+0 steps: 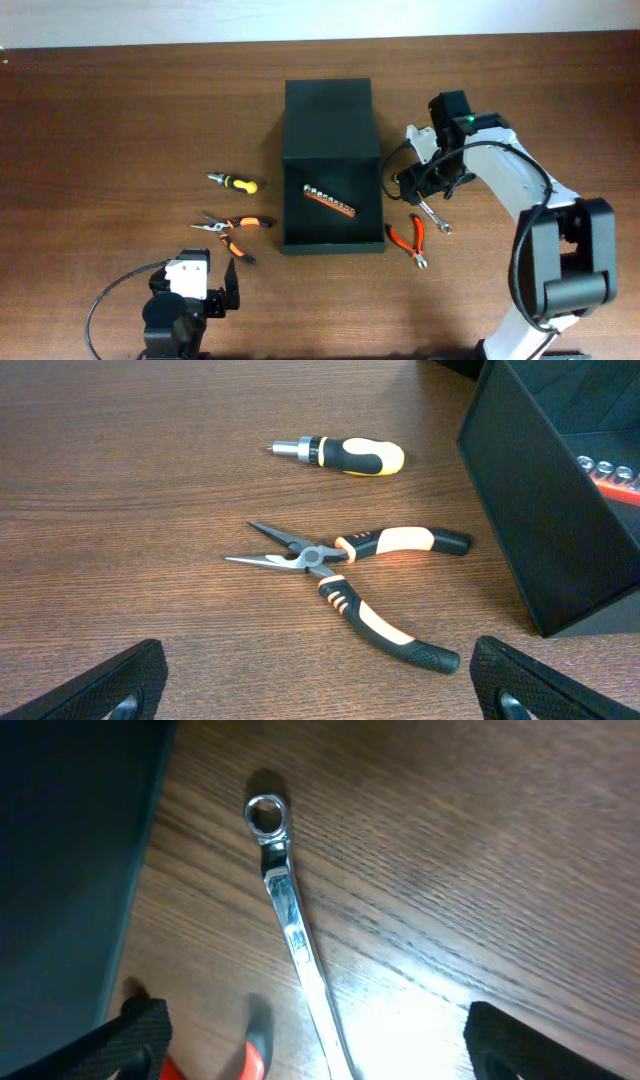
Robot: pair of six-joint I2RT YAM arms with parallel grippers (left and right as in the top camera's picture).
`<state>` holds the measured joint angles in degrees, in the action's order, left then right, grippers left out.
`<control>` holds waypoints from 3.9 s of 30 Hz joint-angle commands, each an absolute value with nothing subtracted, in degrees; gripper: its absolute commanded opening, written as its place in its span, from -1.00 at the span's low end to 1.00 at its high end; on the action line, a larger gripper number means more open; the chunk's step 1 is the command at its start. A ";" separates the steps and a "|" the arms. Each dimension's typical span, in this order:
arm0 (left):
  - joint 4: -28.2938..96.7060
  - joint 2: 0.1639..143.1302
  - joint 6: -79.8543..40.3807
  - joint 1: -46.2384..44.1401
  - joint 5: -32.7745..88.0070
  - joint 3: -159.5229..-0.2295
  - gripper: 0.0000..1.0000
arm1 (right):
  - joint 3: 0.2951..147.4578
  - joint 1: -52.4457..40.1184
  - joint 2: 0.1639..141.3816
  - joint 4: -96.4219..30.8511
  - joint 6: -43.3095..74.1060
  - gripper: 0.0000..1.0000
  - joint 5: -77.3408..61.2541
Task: Pack container
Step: 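Move right gripper to the chrome wrench and grasp it, then lift the wrench into the box and open the right gripper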
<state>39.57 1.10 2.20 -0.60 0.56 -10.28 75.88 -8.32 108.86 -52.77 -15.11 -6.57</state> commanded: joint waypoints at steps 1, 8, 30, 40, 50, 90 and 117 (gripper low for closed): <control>39.29 0.56 3.11 -0.30 0.01 -10.04 0.99 | 75.53 -8.73 111.22 -52.47 -14.46 0.79 -4.64; 39.29 0.56 3.11 -0.30 0.01 -10.04 0.99 | 75.53 -8.75 114.43 -51.96 -14.48 0.71 -4.21; 39.29 0.56 3.11 -0.30 0.01 -10.04 0.98 | 75.53 -15.29 114.83 -47.68 -14.48 0.27 3.33; 39.29 0.56 3.11 -0.30 0.01 -10.04 0.98 | 75.50 -15.31 115.37 -47.48 -14.46 0.07 3.27; 39.29 0.56 3.11 -0.30 0.01 -10.04 0.99 | 75.55 -15.31 117.84 -47.68 -14.46 -0.47 3.33; 39.29 0.56 3.11 -0.32 0.01 -10.04 0.98 | 108.81 -30.44 116.81 -76.27 -19.07 -0.92 -4.08; 39.29 0.56 3.11 -0.30 0.01 -10.04 0.98 | 105.84 -38.61 126.19 -64.51 -22.26 -0.89 -5.82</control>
